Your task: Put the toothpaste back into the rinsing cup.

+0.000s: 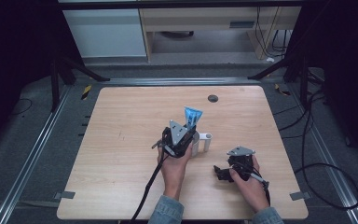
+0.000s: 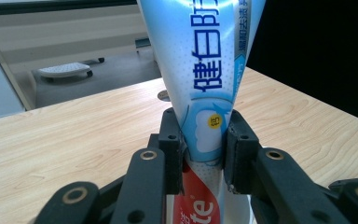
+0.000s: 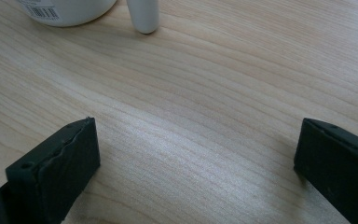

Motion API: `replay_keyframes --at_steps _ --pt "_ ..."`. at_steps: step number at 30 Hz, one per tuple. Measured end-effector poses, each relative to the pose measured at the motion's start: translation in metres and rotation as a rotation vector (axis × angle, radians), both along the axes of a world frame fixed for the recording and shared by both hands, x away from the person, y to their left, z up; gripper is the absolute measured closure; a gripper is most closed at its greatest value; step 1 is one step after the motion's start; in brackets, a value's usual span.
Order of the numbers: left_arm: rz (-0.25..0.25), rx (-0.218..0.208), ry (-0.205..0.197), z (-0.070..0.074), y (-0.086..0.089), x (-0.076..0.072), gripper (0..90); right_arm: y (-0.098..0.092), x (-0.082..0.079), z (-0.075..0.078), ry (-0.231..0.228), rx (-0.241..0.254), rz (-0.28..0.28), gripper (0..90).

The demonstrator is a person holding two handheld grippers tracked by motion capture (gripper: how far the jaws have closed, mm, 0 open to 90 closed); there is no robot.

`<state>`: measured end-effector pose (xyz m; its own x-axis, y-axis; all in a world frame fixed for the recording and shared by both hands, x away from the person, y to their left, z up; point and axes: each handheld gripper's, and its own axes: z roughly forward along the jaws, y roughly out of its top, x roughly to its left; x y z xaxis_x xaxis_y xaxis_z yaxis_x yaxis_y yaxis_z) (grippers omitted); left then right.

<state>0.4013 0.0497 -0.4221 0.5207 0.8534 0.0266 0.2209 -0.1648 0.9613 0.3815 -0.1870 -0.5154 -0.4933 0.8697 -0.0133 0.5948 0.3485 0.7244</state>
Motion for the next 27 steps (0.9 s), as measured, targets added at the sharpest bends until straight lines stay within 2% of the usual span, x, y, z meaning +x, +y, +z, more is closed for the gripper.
replay_keyframes --at_steps 5,14,27 --pt "0.003 0.001 0.002 0.0009 -0.0003 -0.0012 71.6 0.0000 0.0000 0.0000 0.000 0.000 0.000 0.4" --pt "0.002 0.019 0.049 -0.0044 -0.0054 0.0030 71.5 0.0000 0.0000 0.0000 0.000 0.000 0.000 0.4" --pt "0.012 0.038 0.071 -0.0044 -0.0046 0.0048 71.5 0.0001 -0.0001 0.0001 0.001 0.000 0.000 0.4"
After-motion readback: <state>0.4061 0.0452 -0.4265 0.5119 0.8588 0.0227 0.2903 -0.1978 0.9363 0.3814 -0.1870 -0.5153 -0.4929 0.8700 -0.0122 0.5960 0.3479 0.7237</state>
